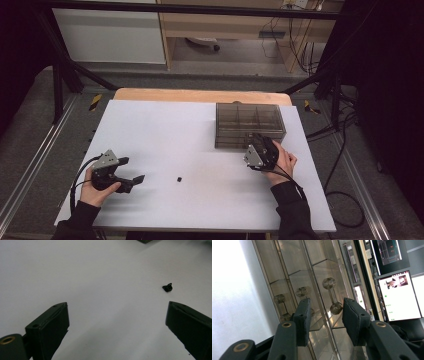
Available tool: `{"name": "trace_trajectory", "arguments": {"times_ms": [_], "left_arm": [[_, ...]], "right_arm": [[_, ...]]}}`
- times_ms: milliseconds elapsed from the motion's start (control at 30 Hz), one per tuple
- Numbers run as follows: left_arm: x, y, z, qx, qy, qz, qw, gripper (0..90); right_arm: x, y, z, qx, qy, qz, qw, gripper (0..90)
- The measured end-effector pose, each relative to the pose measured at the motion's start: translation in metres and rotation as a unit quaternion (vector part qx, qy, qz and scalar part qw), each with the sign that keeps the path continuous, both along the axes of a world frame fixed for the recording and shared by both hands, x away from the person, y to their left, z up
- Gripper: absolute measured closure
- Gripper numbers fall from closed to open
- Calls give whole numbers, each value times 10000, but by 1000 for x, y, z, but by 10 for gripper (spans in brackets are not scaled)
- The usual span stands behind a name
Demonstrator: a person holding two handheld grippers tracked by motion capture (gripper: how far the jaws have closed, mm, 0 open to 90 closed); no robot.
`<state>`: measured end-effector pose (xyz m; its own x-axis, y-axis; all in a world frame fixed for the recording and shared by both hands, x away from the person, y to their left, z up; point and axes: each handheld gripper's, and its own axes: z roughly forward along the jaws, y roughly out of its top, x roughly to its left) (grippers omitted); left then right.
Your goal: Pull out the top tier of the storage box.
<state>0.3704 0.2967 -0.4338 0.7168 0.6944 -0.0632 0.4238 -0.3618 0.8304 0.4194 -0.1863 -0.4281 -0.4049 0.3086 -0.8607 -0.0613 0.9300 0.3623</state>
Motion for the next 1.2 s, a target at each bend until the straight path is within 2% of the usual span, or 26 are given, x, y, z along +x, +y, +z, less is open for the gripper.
{"name": "trace_trajectory", "arguments": {"times_ms": [133,267,500,633,800,1200], "left_arm": [[0,0,0,-4,6,-2,10000,47],[0,0,0,-1,-2,1,10000,47],[0,0,0,-1,3,2,10000,47],[0,0,0,0,0,1,10000,47],[0,0,0,4,2,-5,10000,47],[0,-1,-1,17,-5,-8,10000,47]], "right_arm": [[0,0,0,1,-101,-13,9999,645],[-1,2,-1,-160,-210,-4,9997,658],[-2,4,-4,-287,-404,-49,9988,696],[-2,6,-6,-473,-512,-62,9975,713],[-3,7,-7,-530,-581,-83,9969,726],[-4,10,-11,-853,-845,-114,9927,768]]}}
